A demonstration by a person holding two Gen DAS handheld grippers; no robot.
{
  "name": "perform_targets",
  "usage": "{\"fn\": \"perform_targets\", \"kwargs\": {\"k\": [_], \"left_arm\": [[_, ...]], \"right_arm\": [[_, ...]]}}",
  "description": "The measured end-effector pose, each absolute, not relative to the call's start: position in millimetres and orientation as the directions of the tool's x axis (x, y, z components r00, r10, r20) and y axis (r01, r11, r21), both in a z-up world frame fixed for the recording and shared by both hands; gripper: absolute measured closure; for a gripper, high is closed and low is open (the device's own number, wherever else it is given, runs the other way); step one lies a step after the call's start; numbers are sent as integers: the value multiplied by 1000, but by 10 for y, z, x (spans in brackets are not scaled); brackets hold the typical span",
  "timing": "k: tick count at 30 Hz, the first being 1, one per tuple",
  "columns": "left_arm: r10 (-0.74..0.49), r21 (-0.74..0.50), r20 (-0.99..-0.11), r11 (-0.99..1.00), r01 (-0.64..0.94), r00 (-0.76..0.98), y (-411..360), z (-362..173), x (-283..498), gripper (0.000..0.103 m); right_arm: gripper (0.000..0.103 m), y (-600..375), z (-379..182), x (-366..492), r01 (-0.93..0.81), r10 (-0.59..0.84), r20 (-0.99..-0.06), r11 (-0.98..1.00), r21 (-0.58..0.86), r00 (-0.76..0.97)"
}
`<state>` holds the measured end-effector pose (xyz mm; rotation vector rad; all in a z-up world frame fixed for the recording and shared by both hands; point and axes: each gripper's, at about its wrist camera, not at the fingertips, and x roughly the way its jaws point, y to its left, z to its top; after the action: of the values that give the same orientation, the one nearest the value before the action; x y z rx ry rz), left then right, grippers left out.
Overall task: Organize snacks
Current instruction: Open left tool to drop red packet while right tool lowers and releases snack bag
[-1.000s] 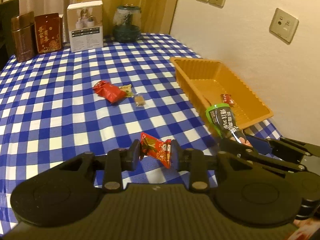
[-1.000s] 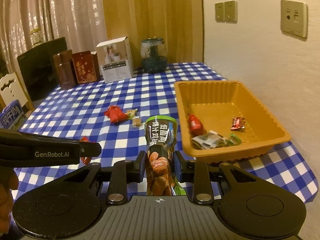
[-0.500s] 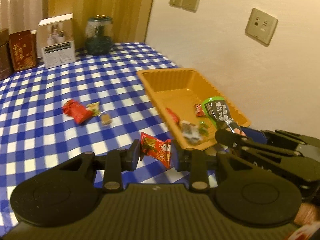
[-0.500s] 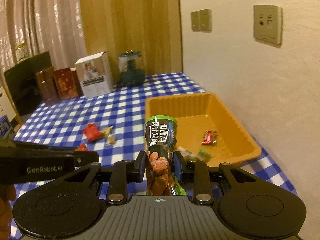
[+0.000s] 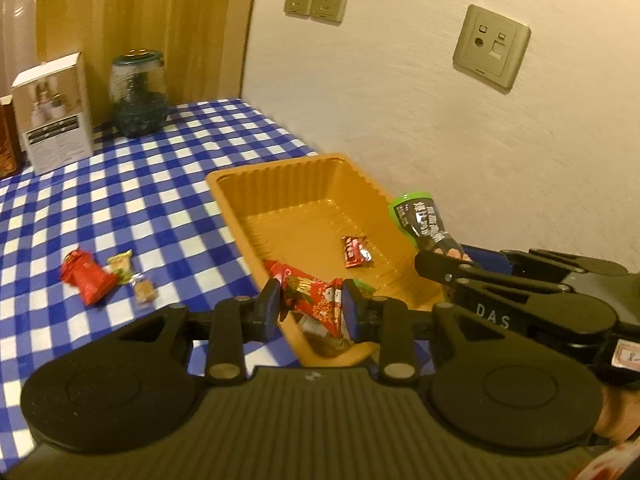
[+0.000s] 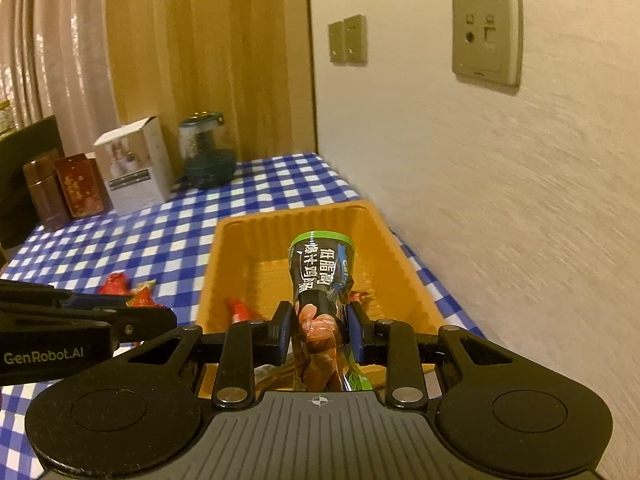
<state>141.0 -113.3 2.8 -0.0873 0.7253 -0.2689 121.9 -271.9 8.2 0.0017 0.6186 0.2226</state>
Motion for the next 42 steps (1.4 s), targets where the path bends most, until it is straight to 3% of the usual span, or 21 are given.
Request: {"fn": "perform_targets", "kwargs": {"k": [18, 23, 42], "left_arm": [[-303, -185, -665, 952, 243, 682, -1325, -282, 1990, 74], [-303, -191, -670, 952, 238, 677, -1336, -329, 2076, 66], [-268, -158, -652, 963, 218, 710, -1050, -143, 1964, 65]], "right_arm": [[73, -2923, -102, 1661, -170, 195, -601, 980, 100, 775], [73, -2933, -119, 1695, -161, 194, -602, 981, 108, 774], [73, -2852, -166, 1675, -178, 222, -611, 975, 134, 760]]}}
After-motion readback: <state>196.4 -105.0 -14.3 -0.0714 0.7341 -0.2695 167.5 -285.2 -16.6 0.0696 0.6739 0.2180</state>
